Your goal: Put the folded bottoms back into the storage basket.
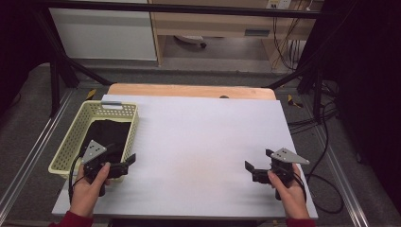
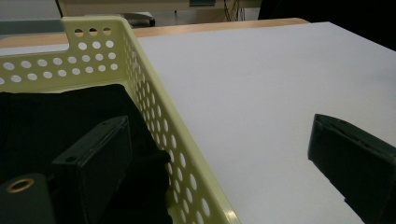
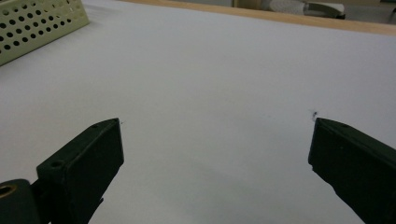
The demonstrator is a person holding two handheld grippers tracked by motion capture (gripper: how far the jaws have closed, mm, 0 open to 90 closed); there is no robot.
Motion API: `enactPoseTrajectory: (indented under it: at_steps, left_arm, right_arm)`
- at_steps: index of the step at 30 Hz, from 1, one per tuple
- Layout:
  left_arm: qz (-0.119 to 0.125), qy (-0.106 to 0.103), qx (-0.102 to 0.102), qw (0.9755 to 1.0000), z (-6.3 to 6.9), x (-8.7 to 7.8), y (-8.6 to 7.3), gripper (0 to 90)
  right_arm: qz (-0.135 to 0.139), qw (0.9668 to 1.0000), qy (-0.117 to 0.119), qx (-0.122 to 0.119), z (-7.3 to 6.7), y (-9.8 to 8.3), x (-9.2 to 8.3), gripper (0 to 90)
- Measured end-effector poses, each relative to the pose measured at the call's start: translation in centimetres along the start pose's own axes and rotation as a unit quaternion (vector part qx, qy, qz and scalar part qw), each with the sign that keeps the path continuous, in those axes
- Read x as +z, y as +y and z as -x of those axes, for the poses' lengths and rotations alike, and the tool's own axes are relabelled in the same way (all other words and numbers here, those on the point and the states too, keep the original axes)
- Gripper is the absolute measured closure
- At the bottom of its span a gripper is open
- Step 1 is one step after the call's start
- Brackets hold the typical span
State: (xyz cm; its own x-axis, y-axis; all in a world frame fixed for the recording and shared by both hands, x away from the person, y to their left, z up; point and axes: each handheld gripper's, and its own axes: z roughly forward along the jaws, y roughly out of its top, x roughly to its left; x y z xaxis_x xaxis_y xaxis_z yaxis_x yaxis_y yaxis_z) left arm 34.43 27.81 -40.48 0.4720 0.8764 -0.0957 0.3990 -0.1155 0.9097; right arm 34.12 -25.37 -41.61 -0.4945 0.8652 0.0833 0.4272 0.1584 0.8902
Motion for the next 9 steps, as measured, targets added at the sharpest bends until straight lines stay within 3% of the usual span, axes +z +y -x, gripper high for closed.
enactPoseTrajectory:
  at_steps: [5, 9]
  left_arm:
    - [0.001, -0.002, -0.001, 1.0, 0.0, 0.0, 0.0, 6.5]
    - [0.001, 0.002, 0.01, 1.0, 0.4, 0.0, 0.1, 6.8]
  right_arm:
    - [-0.017, 0.9997, 0.015, -0.007, -0.7, -0.8, 1.3, 4.6]
    - [-0.019, 0.9992, 0.032, -0.01, -1.3, -0.9, 2.1, 4.1]
